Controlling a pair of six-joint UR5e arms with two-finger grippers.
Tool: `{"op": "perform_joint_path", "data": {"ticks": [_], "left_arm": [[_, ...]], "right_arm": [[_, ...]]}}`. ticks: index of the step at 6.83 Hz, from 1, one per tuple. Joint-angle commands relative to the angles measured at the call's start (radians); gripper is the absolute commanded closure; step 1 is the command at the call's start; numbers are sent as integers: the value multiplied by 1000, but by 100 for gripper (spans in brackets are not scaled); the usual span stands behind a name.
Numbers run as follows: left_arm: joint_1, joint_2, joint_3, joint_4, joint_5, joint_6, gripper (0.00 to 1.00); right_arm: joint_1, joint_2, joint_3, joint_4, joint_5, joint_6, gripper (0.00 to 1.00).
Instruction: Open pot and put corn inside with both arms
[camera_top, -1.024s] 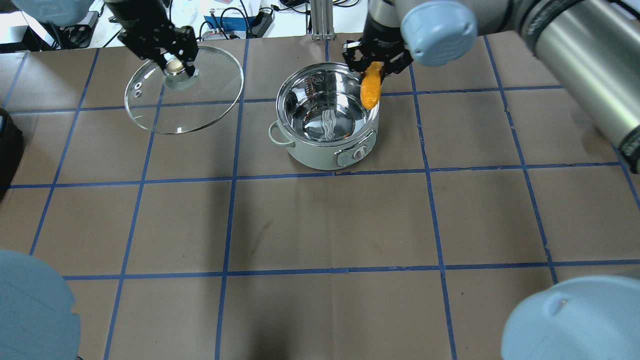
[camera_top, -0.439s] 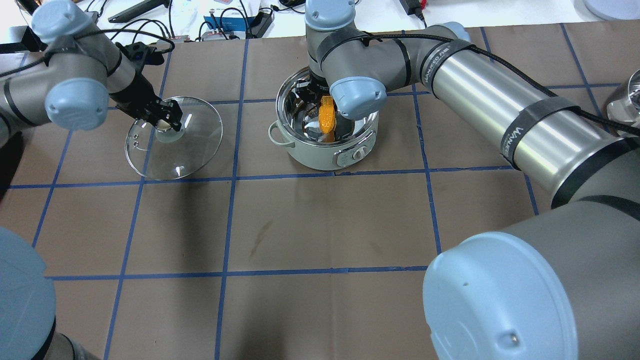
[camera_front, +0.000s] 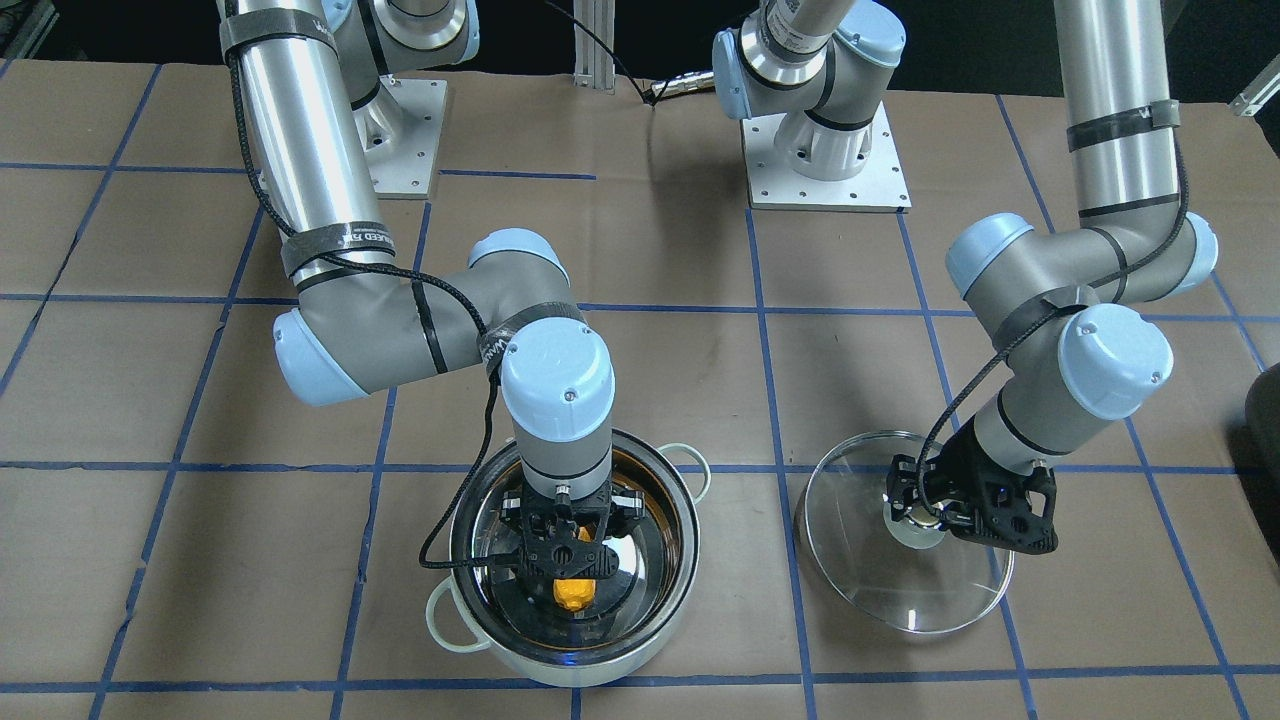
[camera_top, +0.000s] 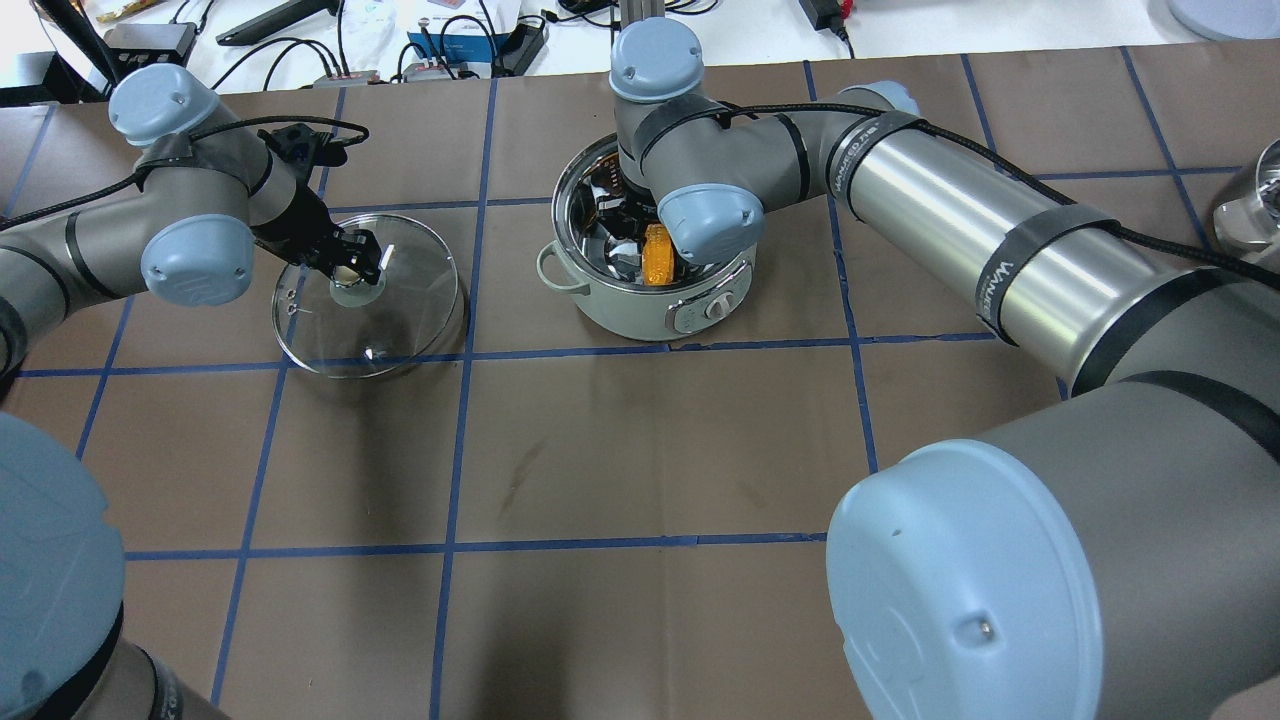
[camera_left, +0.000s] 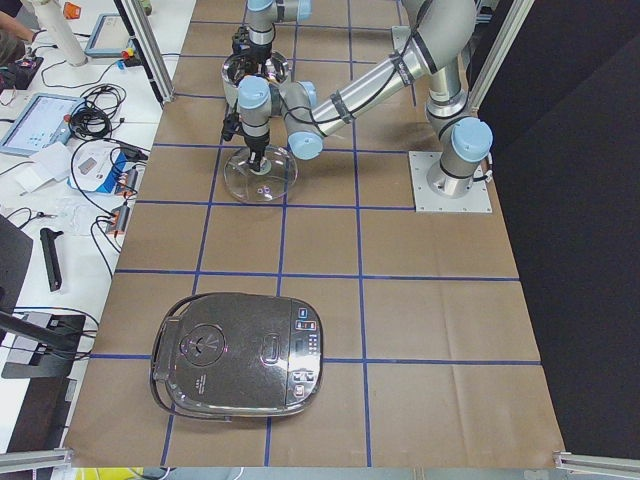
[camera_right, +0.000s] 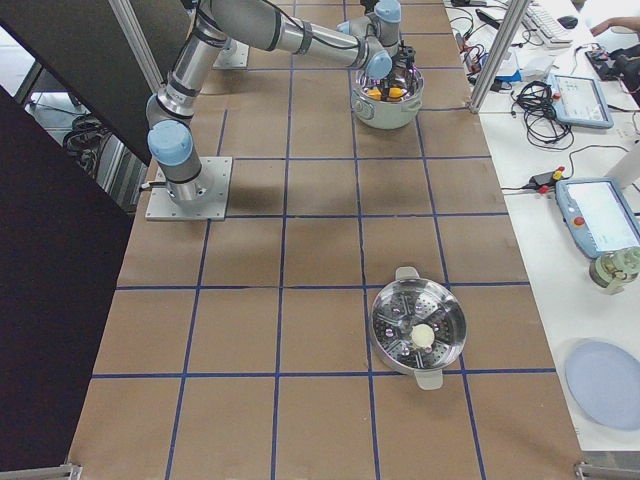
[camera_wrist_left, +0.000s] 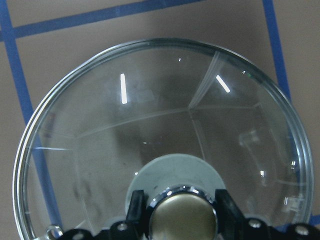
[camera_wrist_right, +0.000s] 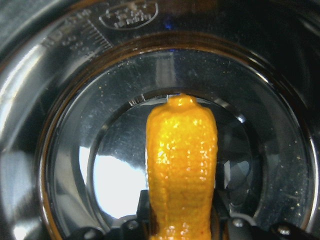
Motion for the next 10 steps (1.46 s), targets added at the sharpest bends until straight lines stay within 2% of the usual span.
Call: {"op": "perform_joint_path", "data": {"ticks": [1, 2, 3, 5, 6, 7, 8, 9, 10], "left_arm": [[-12, 6, 11, 4, -2, -40, 0], [-27, 20, 53, -24, 8, -43, 0], [-32, 75, 116, -223, 7, -43, 0], [-33, 199, 254, -481, 19, -57, 0], [-50, 250, 288, -546, 16, -142, 0], [-106, 329, 275, -552, 14, -158, 0], [-146, 345, 258, -552, 17, -172, 0], [-173, 355, 202, -536, 1, -272, 0], [-186, 350, 186, -533, 4, -337, 0]], "right_arm": [[-3, -52, -6, 36, -4, -4, 1], [-21, -127, -18, 132, -1, -11, 3], [-41, -208, -21, 216, -1, -21, 3], [-154, -405, -2, 492, 8, -105, 5], [-217, -490, 0, 598, 9, -141, 10], [-255, -558, 41, 666, 9, -155, 10], [-273, -610, 122, 662, 0, -165, 12], [-291, -641, 170, 633, 8, -193, 12], [-299, -644, 172, 632, 3, -296, 12]]}}
